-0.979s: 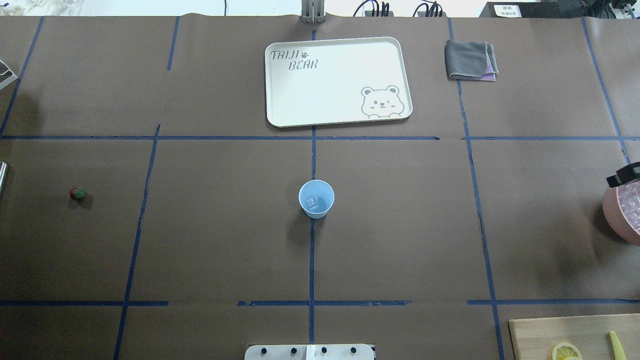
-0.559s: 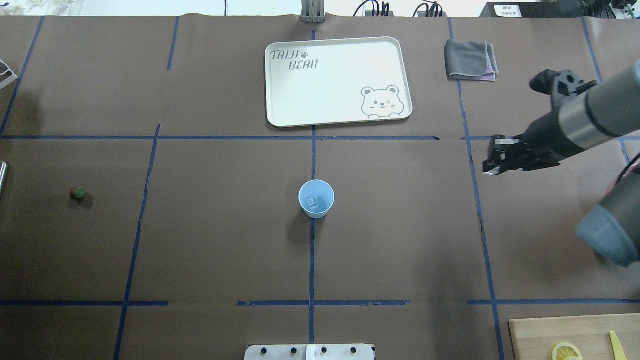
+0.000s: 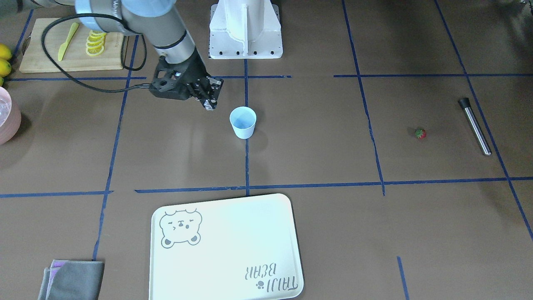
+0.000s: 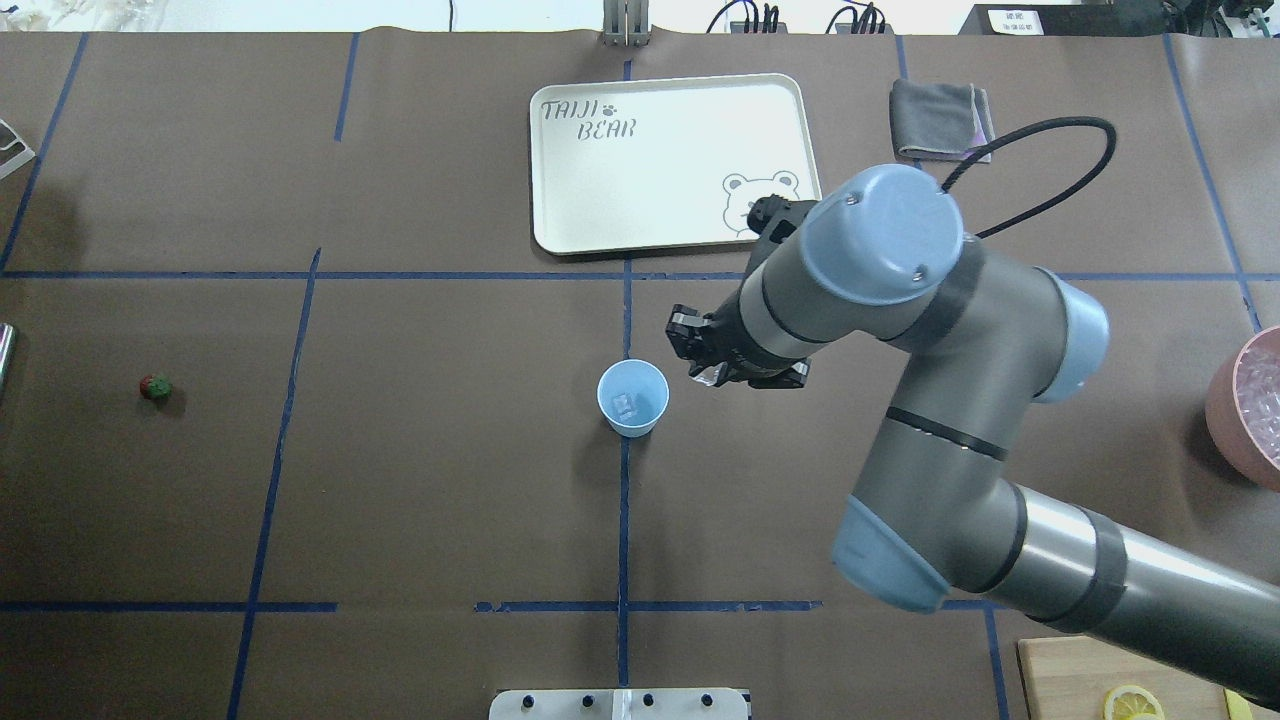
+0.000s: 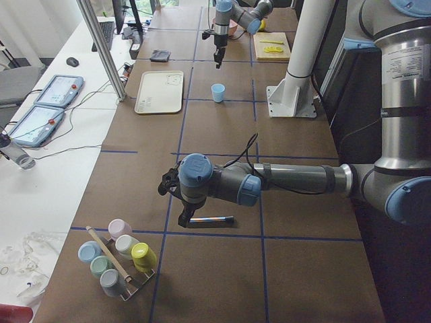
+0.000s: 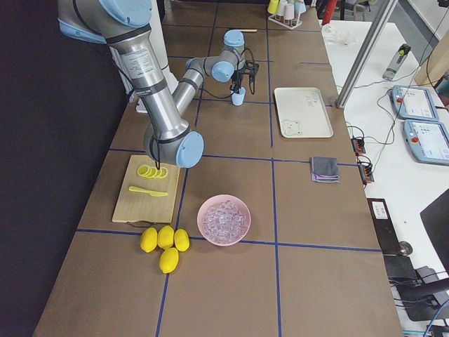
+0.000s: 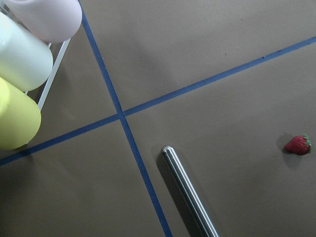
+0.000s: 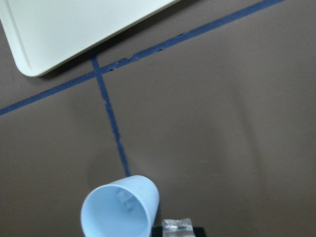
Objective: Mash ice and strawberries in cup
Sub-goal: 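Carry the ice cube over the light-blue cup with the right gripper, then open the right gripper to drop the ice cube into the cup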
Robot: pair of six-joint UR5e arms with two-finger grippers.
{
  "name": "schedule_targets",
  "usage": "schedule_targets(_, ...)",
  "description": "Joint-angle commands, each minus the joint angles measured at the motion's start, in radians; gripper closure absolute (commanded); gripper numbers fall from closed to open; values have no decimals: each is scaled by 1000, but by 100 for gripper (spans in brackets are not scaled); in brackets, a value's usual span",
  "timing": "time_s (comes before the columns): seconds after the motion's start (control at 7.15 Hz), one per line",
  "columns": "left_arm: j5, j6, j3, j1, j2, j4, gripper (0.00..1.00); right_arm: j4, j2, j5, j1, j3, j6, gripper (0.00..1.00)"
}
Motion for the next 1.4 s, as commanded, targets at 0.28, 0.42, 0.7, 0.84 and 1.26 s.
schedule_targets(0.28, 0, 0, 1, 1, 4, -3, 0, -5, 95, -82, -67, -99, 50, 93)
schedule_targets(0.42, 0, 2, 1, 1, 4, -3, 0, 12, 93, -83, -67, -101, 52, 59)
schedule_targets(0.7, 0, 2, 3, 1, 4, -3, 0, 23, 95, -83, -67, -108, 50, 38)
schedule_targets(0.84, 0, 2, 3, 1, 4, -3, 0, 23, 93, -83, -67, -108, 50, 38)
schedule_targets(1.26, 0, 0, 10, 1, 4, -3, 0, 20, -136, -21, 31, 99, -53, 39)
